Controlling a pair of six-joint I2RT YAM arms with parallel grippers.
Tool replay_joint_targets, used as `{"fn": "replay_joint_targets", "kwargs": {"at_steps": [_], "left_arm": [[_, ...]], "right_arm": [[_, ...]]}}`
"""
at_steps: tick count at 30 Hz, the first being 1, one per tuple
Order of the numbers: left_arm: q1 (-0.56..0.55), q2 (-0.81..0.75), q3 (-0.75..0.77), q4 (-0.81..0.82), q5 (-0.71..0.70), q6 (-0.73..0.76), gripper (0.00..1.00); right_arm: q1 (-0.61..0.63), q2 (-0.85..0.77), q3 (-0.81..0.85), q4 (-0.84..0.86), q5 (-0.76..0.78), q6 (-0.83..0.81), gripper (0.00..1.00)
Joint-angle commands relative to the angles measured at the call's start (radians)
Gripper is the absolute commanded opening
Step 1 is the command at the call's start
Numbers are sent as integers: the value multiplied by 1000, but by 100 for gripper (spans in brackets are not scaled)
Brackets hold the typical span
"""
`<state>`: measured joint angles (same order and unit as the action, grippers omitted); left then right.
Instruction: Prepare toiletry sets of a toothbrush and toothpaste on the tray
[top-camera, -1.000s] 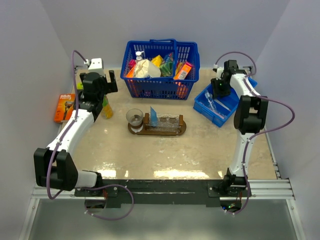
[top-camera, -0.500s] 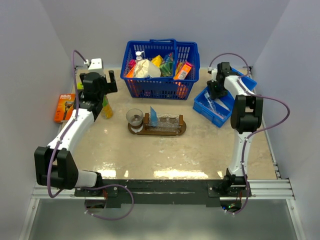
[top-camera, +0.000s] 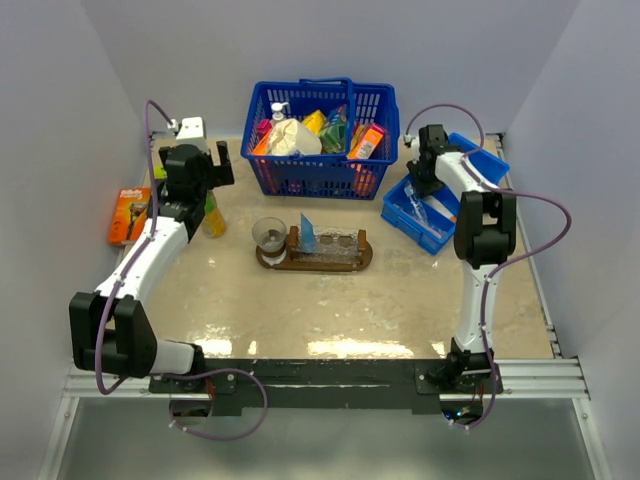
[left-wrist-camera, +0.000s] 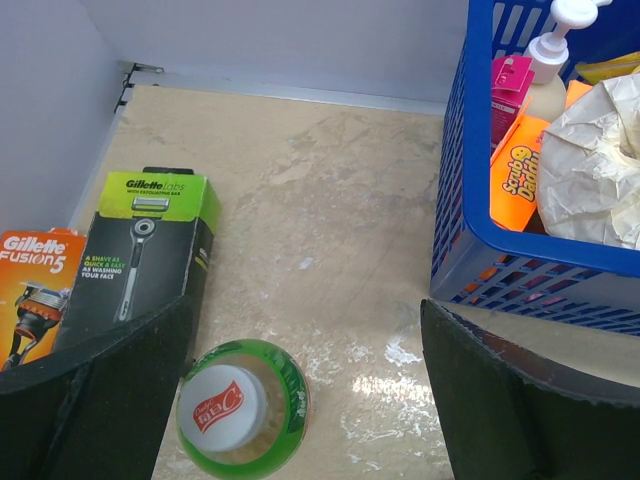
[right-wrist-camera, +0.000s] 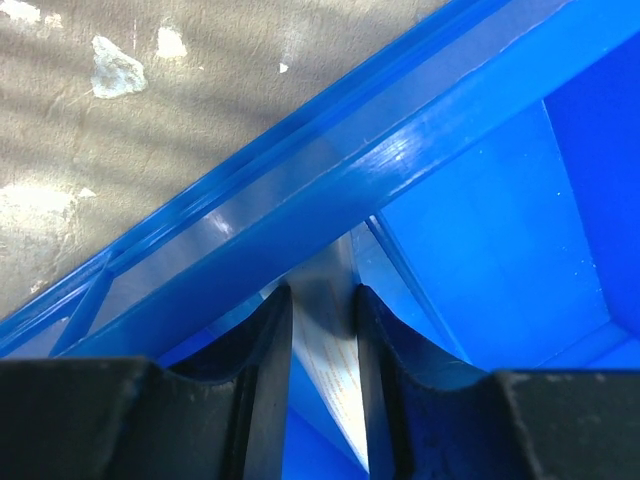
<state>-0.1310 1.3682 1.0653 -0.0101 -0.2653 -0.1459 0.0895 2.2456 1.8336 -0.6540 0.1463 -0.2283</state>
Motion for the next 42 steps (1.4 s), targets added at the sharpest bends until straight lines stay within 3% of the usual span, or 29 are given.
{"fn": "replay_joint_targets", "kwargs": {"at_steps": [1,4,7,16,26,31,35,42], "left_arm": [[8,-9,30,24,-3,-3,100],[8,-11,30,22,1,0,100],[8,-14,30,21,6,6,100],[8,-44,33,12,11,28,100],[8,-106,36,-59,29,74,100],[8,-136,28,-82,75,78,100],[8,-165,15,-83,115,75,100],[8,-182,-18,-76,117,62,100]], "right_arm": [[3,60,4,-33,-59,35,17],[0,39,12,-24,-65,47,13],[-5,19,36,-22,-63,52,0],[-11,-58,61,16,-34,69,0],[-22,-161,-30,116,-40,87,0],[-30,-124,-2,44,-63,38,0],[-43,-96,13,-6,-96,15,22],[-54,-54,24,-45,-117,-19,43]]}}
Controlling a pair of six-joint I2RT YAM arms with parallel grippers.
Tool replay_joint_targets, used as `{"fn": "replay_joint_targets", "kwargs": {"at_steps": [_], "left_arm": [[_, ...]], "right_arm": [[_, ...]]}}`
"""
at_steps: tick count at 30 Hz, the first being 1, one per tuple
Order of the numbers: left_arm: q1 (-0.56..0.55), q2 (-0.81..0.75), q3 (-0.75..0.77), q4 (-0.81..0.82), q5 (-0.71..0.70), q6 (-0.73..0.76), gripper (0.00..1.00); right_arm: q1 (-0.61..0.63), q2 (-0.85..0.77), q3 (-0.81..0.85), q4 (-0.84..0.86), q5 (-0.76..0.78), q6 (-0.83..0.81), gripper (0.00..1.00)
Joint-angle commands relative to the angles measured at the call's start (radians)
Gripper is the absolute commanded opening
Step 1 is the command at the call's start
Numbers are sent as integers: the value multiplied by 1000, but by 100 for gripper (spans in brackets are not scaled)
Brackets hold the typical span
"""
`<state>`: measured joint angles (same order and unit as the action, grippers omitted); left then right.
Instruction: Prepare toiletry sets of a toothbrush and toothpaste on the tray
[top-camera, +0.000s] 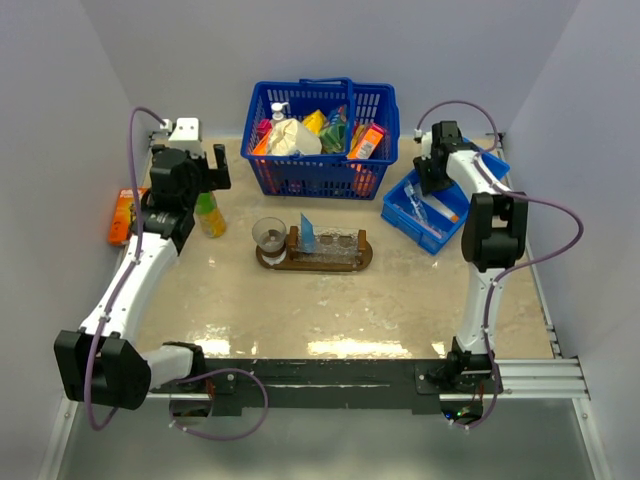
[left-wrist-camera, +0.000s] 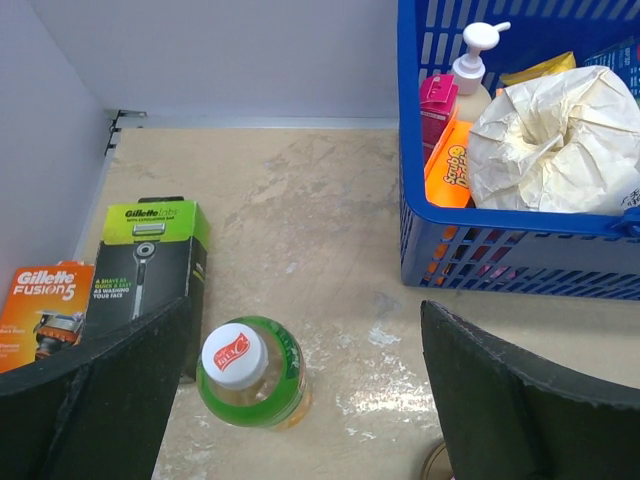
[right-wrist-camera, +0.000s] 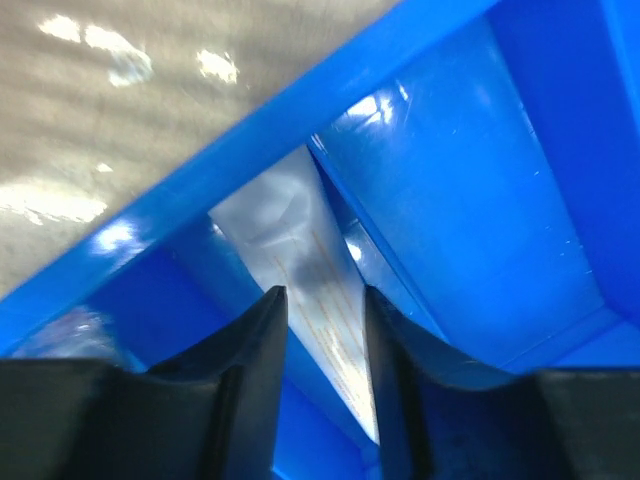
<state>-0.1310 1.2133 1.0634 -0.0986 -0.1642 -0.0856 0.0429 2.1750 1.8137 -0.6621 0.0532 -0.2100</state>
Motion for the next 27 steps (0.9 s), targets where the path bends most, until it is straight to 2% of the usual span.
{"fn": "replay_joint_targets", "kwargs": {"at_steps": [1,10,21,27], "left_arm": [[8,-26,-17,14,14,0,100],[8,-3,-16,17,5,-3,100],[10,37,1,23,12,4,100],[10,43,3,25,22,10,100]], "right_arm": [[-11,23,48,-40,-21,-40,45],[-11,71,46,-74,-26,-61,52],[-5,75,-31,-68,106,-83,53],[0,97,-27,-56,106,-72,52]]}}
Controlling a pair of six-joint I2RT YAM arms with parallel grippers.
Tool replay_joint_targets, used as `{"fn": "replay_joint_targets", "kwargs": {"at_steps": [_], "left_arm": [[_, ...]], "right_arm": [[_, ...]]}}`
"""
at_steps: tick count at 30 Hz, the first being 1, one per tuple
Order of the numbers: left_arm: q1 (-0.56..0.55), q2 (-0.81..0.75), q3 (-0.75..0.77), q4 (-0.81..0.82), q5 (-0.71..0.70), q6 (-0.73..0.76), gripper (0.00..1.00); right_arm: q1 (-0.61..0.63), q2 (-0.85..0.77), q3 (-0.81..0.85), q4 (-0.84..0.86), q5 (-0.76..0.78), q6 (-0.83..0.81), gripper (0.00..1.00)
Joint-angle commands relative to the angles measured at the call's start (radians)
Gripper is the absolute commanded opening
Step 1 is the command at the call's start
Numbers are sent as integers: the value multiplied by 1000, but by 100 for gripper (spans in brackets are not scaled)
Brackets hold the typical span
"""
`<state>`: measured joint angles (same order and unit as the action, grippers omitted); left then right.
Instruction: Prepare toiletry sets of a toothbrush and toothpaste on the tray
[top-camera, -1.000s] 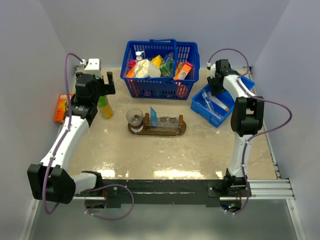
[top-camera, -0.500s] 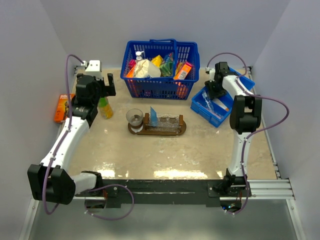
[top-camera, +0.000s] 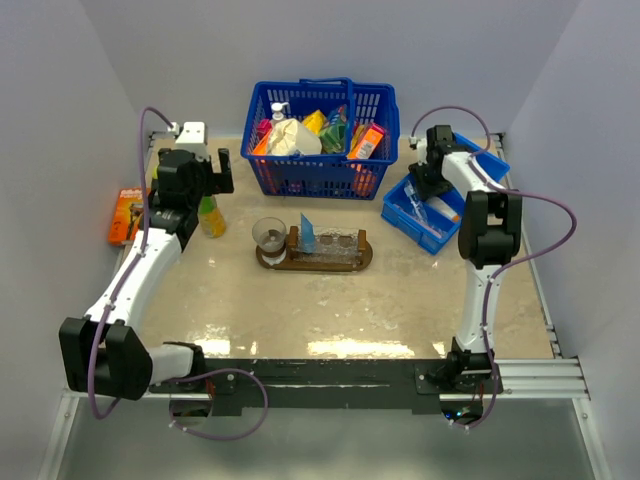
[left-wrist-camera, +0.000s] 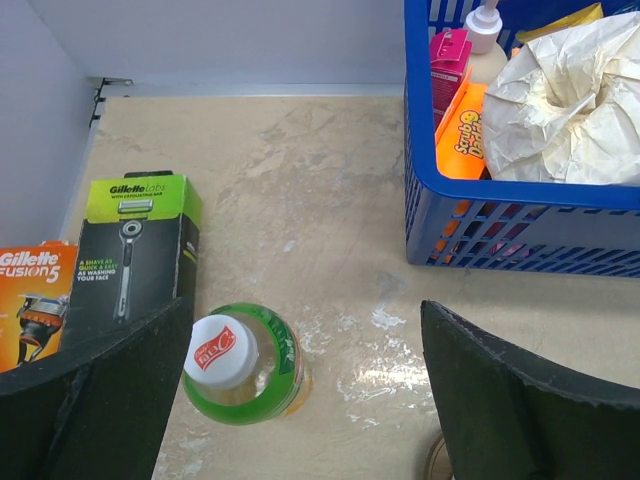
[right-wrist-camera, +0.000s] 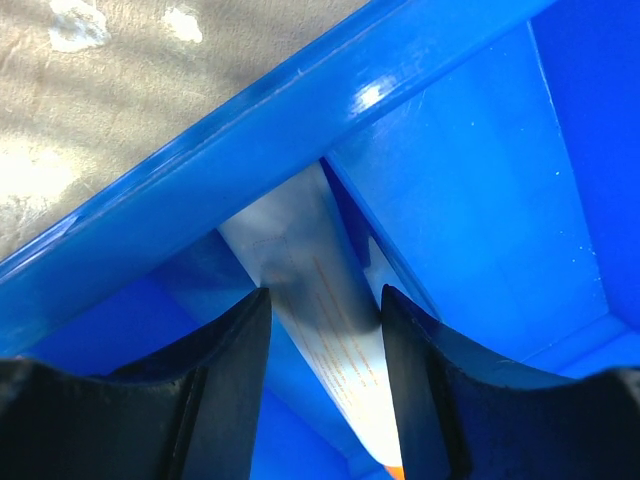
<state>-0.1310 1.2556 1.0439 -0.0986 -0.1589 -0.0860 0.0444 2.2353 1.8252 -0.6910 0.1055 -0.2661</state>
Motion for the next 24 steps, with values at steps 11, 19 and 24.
{"fn": "replay_joint_targets", "kwargs": {"at_steps": [11,19,24], "left_arm": [[13,-2,21,17,13,12,100],[14,-13,18,8,25,19,100],[14,-27,15,-3,38,34,100]], "right_arm": [[20,30,-61,21,71,1,25],[20,-48,-63,47,26,18,0],[20,-100,-43,61,49,31,0]]}}
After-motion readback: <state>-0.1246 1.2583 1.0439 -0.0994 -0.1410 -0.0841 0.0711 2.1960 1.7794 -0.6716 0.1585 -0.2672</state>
